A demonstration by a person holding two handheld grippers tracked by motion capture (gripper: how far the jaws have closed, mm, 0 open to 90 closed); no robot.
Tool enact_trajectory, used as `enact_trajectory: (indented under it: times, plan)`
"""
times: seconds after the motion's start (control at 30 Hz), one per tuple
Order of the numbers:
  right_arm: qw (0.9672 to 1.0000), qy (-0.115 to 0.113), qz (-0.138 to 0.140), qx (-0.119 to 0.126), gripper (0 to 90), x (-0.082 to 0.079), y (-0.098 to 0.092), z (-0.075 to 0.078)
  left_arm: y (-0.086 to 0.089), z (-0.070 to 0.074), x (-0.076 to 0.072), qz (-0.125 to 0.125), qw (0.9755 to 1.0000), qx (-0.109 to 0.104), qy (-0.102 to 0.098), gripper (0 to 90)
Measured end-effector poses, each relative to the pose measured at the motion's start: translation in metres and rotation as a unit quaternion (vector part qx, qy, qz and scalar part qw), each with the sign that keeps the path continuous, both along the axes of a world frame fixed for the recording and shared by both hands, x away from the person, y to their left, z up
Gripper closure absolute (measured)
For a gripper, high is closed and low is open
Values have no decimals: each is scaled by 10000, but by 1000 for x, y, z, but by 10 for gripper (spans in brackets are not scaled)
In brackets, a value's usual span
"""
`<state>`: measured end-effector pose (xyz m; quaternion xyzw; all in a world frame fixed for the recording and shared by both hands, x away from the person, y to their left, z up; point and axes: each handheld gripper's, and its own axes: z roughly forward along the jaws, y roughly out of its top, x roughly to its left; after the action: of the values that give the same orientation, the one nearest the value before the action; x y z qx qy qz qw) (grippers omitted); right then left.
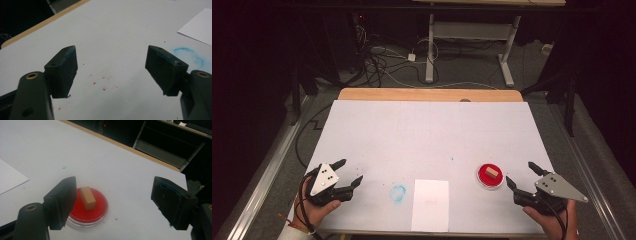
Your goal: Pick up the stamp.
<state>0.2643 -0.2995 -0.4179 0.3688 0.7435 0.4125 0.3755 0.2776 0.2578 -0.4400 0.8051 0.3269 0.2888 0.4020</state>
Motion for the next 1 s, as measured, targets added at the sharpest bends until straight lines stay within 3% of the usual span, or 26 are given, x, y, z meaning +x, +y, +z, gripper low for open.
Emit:
enact_trajectory:
  times: [0.1, 0.27, 0.43, 0.57, 0.63, 0.67, 0.73, 0.87, 1.0]
  plan:
    - [10000, 29, -7, 8, 218, 0, 0, -1, -1, 0, 1, 118, 9997, -207, 21, 282]
    - [10000, 21, 51, -55, 219, 0, 2, 1, 1, -2, 1, 157, 9997, -159, 83, 283]
    - [9999, 64, 86, -86, 222, 3, 3, 2, 5, -3, 0, 183, 9994, -259, 130, 264]
    - [9992, 256, 167, -248, 225, 7, 4, 8, 5, -6, 0, 194, 9994, -195, 195, 239]
    - [9970, 498, 437, -405, 224, 15, 4, 17, 4, -7, 1, 218, 9995, -108, 207, 229]
    - [9970, 498, 437, -405, 224, 15, 4, 17, 4, -8, 1, 173, 9995, -128, 226, 229]
    - [9938, 817, 611, -435, 242, 21, 6, 22, 2, -9, 2, 109, 9996, -107, 242, 220]
    - [9868, 1233, 723, -761, 269, 35, 12, 27, 0, -11, 3, 89, 9994, -60, 319, 213]
    - [9746, 1705, 819, -1202, 309, 47, 21, 26, -1, -12, 3, 64, 9994, -45, 332, 213]
